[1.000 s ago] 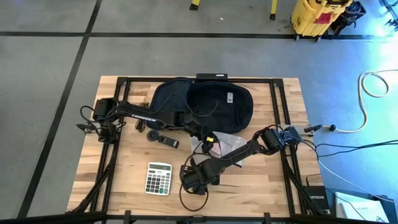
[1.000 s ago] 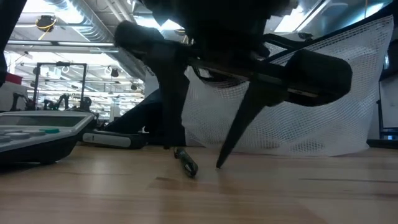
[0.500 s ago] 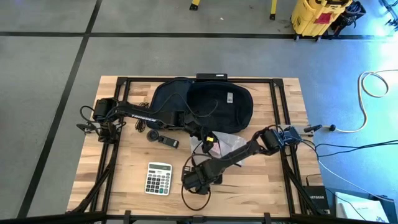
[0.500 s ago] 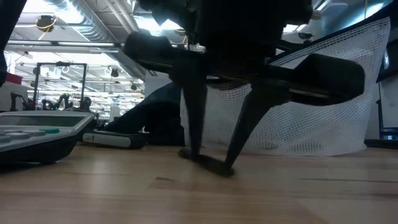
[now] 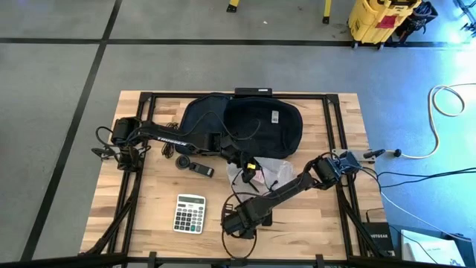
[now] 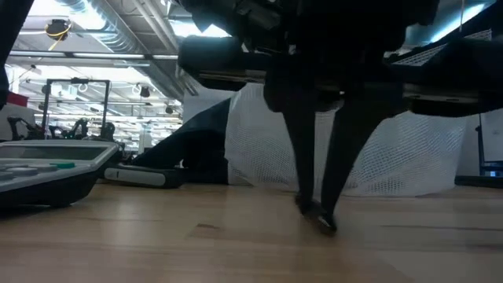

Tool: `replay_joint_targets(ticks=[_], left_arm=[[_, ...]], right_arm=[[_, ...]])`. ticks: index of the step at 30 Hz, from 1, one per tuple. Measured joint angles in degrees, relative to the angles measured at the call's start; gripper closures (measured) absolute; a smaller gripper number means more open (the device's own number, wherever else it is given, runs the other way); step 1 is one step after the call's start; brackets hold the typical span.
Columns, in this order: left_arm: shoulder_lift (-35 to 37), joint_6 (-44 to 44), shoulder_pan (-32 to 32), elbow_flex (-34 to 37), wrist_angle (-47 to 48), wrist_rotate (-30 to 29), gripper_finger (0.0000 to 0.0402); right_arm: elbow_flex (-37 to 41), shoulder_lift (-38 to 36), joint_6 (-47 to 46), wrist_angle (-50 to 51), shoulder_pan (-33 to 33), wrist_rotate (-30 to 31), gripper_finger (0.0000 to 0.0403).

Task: Unpack backpack
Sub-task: Put the black pen into the transparent zip bag

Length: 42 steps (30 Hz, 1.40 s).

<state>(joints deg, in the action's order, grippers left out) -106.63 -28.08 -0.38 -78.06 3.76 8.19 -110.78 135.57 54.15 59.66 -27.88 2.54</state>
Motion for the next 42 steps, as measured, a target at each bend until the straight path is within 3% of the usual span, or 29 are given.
replay_joint_targets(ticks=[14,22,28,34,42], left_arm=[[0.0,0.0,0.0,0.0,0.0,0.1,0.0402],[0.0,0.1,0.0,0.0,0.1,0.1,0.0402],[0.0,0.0,0.0,0.0,0.1,0.1,0.0402],[0.0,0.0,0.0,0.0,0.1,0.2,0.0402],[0.0,0.0,-0.2,0.0,0.2,0.2,0.0402]], right_arm=[[-6.3,0.1,-11.9,0.6,-3.9,-3.6,0.0389],[-13.7,0.0,-20.7,8.7,-5.6,-5.1,0.0389],[-18.0,-0.2,-22.0,11.1,-6.8,-5.1,0.0389],[-24.2,-0.3,-22.3,17.5,-7.6,0.3,0.0389],[-23.6,-4.8,-21.5,16.7,-6.9,6.1,0.0389]])
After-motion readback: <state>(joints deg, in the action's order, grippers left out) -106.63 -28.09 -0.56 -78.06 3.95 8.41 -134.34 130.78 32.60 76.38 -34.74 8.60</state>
